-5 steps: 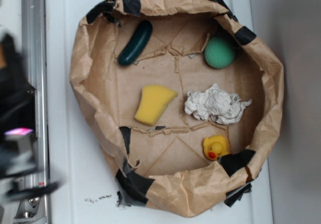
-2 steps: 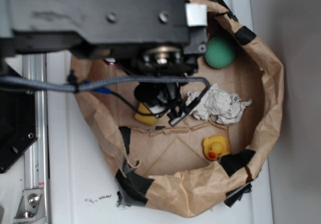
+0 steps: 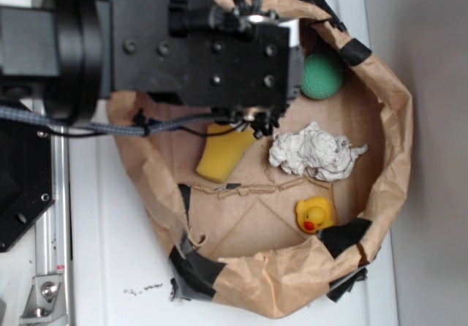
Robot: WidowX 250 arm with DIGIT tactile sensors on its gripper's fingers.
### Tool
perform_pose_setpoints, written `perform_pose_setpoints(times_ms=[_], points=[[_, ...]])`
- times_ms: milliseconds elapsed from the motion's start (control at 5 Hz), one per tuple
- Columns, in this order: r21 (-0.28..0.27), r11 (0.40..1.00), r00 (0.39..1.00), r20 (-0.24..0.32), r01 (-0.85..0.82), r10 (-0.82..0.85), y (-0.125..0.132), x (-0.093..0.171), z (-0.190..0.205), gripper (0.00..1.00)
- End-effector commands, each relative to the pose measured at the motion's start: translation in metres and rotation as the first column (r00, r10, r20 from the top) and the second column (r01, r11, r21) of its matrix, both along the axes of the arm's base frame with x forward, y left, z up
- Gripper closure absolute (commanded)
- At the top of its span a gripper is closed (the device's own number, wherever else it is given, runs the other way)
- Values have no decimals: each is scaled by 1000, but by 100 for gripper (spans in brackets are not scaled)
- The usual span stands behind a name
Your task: Grab the plastic pickle.
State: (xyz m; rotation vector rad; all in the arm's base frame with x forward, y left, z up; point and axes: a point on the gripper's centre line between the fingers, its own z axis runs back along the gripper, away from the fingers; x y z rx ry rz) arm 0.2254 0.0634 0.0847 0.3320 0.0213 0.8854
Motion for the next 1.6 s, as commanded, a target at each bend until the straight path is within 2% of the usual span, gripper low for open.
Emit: perform_pose_setpoints(times_ms=[0, 200, 400, 600, 800, 1000, 1400], points=[[-5, 996, 995, 35, -95, 95, 44, -3, -19, 0], [-88, 996, 996, 85, -3, 10, 44, 3, -39, 0], [-161, 977, 978, 177, 142, -113, 43, 13, -60, 0], [-207, 948, 942, 285, 243, -179, 42, 19, -78, 0], [-279, 931, 945, 290, 235, -152, 44, 10, -91, 0], [-270, 927, 944, 272, 262, -187, 40, 9, -90, 100], [-260, 921, 942, 247, 289, -226, 36, 13, -89, 100]])
